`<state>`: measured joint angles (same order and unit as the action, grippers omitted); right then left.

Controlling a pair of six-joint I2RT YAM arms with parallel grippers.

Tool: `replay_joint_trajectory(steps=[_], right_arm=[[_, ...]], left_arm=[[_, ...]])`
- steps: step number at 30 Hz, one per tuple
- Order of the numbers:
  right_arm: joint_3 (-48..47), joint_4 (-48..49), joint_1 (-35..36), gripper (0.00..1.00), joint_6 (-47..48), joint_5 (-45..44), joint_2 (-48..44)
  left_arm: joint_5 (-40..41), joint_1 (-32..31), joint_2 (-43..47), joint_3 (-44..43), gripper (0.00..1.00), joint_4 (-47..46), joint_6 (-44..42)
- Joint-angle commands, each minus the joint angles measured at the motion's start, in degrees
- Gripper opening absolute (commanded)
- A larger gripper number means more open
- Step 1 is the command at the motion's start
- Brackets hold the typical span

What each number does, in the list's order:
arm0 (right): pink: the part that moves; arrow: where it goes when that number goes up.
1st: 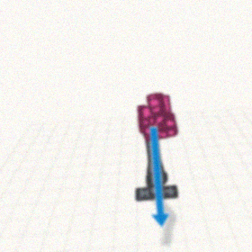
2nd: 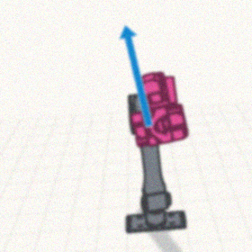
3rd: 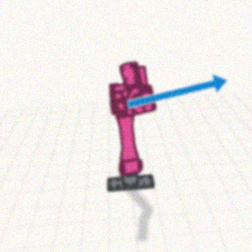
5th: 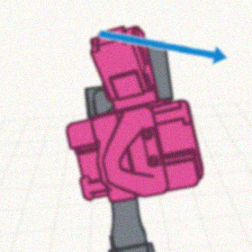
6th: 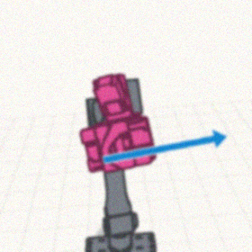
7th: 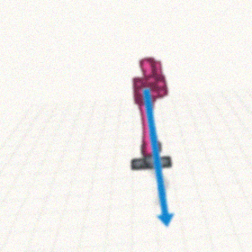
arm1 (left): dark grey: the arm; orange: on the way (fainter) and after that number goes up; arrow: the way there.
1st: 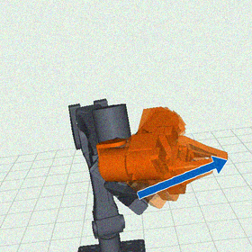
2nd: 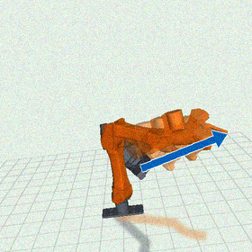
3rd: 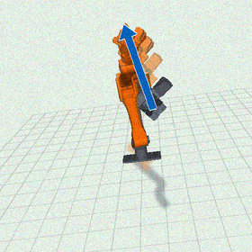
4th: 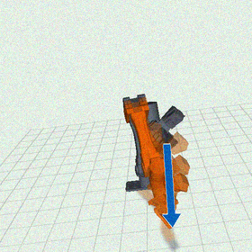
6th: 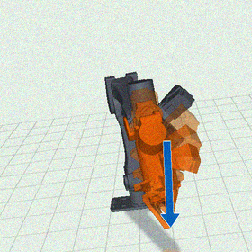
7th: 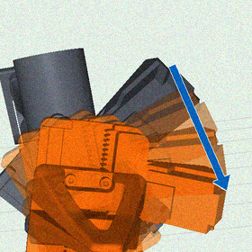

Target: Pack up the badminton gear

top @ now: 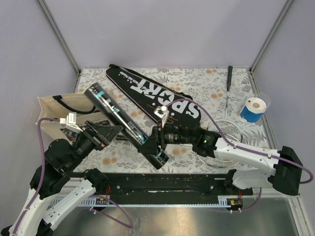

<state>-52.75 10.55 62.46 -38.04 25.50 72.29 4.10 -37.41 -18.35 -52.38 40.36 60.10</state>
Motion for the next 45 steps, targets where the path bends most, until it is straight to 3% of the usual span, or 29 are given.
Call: replay_joint_trajectory(steps=[1,3,8,13,18,28,38,45], right_arm=[[6.33,12.56,-6.10,0.38,-7.04,-8.26,-8.29],[9.14,11.61,-9.27,0.38,-6.53,-10.54,-13.03],[6.80,-8.75,-15.25,0.39,6.73,-23.71,-20.16],[1.26,-20.89,-22.36,0.43,18.07,-31.99,-18.87],[-6.21,-27.15,-32.64,0.45,24.94,-35.08,-9.82],[-23.16,-29.87,-51.63,0.45,28.55,-28.23,18.82],[-43.12,-36.82,-55.25,0.45,29.34,-26.89,41.51],[-50.08,-44.29,-55.78,0.60,28.64,-32.09,49.08]], left_arm=[[-3.83,-0.12,-0.99,1.49,0.99,-7.93,-3.58],[-5.07,-0.12,-1.51,1.84,0.99,-8.37,-5.77],[-4.36,-0.03,-2.04,4.38,0.99,-10.38,-12.53],[-2.00,-0.12,-2.83,7.82,0.99,-13.20,-23.25],[3.54,-0.03,-6.08,4.83,0.99,-8.55,-32.58],[7.77,-0.12,-3.98,8.34,0.99,-7.57,-39.44],[9.44,-0.21,-1.25,9.49,0.99,-8.28,-40.50],[7.16,-0.21,-0.90,9.84,0.99,-8.89,-41.46]])
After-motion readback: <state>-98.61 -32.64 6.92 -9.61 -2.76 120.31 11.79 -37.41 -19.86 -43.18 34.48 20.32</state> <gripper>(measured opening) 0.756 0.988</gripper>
